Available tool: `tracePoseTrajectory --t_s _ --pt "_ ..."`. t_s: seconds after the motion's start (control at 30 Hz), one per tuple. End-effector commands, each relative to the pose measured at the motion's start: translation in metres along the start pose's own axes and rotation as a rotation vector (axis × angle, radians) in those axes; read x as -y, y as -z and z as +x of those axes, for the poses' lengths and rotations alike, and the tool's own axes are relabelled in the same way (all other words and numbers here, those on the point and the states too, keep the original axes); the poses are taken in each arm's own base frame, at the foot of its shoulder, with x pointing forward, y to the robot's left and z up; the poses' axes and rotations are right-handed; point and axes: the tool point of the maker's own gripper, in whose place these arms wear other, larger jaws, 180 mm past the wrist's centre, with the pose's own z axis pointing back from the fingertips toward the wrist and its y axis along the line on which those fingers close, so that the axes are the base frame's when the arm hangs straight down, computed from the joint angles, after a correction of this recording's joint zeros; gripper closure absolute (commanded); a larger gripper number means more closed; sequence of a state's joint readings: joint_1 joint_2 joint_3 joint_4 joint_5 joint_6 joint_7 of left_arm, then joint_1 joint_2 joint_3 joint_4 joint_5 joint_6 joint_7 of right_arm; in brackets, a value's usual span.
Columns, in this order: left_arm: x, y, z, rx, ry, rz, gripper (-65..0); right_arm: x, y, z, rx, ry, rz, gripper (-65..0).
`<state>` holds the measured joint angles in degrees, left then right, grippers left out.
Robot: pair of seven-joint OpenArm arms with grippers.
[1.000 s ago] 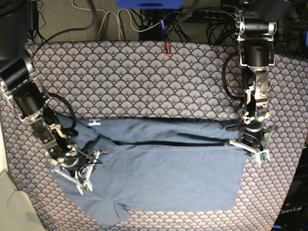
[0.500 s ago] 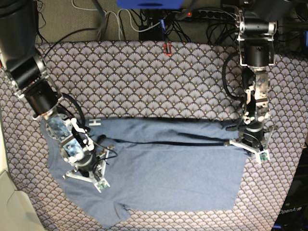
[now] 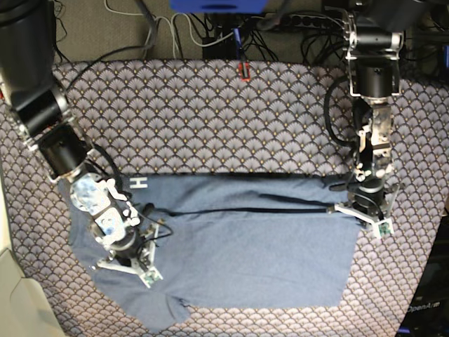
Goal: Fold the T-shirt properly
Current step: 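Release and shift the right gripper along the folded edge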
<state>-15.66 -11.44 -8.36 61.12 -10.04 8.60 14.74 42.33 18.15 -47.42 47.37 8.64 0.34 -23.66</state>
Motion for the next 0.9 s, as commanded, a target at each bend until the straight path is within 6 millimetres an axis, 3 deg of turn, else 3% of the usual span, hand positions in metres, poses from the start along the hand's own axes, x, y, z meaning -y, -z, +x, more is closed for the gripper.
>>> tracePoseTrajectory --t_s 0.0,0.67,0.77,0.87 --pt "-0.0023 0.002 0.0266 0.07 0.005 0.005 -0.5 0.016 -0.0015 0.024 0.056 -0.009 -0.03 0.0" --pt "-0.0021 0.0022 0.0266 0.067 0.004 0.005 -1.0 0.0119 -0.001 0.0277 0.062 -0.04 -0.034 0.0" --pt "-0.0016 0.002 0.0252 0.063 0.004 0.004 -9.5 0.0119 -0.001 0.0263 0.054 -0.04 -0.035 0.0" --pt "-0.0016 0.0017 0.0249 0.063 0.003 0.004 -21.5 0.0119 -0.0009 0.026 0.052 -0.04 -0.035 -7.4"
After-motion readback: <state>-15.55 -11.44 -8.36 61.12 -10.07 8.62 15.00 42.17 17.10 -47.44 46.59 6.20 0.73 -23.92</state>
